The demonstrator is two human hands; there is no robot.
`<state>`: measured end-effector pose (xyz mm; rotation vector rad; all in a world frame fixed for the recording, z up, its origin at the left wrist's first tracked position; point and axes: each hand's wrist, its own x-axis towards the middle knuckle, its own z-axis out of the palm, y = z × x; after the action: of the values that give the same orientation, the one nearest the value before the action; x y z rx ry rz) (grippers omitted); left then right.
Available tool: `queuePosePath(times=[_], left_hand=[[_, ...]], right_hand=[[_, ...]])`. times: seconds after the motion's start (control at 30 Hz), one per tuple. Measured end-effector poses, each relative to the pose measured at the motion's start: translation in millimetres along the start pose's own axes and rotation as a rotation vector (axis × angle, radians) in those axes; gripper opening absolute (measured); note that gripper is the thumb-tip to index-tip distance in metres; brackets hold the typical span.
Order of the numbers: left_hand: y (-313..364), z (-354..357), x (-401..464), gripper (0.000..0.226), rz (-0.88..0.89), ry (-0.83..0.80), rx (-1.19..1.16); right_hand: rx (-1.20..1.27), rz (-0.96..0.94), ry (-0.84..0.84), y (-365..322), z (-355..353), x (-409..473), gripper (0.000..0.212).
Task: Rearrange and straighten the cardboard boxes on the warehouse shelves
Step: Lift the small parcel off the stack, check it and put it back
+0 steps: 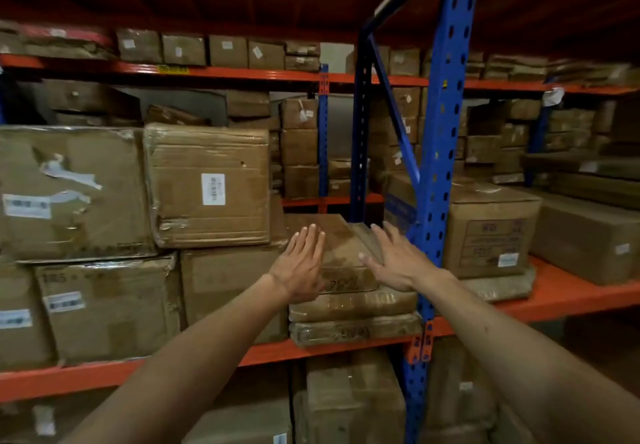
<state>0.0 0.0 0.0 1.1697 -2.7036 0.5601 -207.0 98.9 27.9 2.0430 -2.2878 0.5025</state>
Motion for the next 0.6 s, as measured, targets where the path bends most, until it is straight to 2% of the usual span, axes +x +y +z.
queuePosePath(times=[0.13, 0.27, 0.4, 0.5, 0.6], left_hand=[[1, 28, 26, 0.097, -0.044, -0.124, 0.041], [2, 53, 40, 0.104, -0.084, -0.241, 0.165], [7, 66, 45, 0.084, -0.163, -0.219, 0.149], [13, 65, 44, 0.08, -0.191, -0.219, 0.157], [19, 62, 42, 0.052, -0.241, -0.186, 0.165]], right_hand=[[0.291, 0.182, -0.102, 27, 27, 37, 0.09], [0.488, 0.325, -0.189, 48, 52, 68, 0.087], [0.635, 0.357, -0.203, 61, 81, 90, 0.086], [0.774, 0.404, -0.158, 63, 90, 95, 0.076], [0.87, 0.474, -0.096, 55, 89, 87, 0.071]])
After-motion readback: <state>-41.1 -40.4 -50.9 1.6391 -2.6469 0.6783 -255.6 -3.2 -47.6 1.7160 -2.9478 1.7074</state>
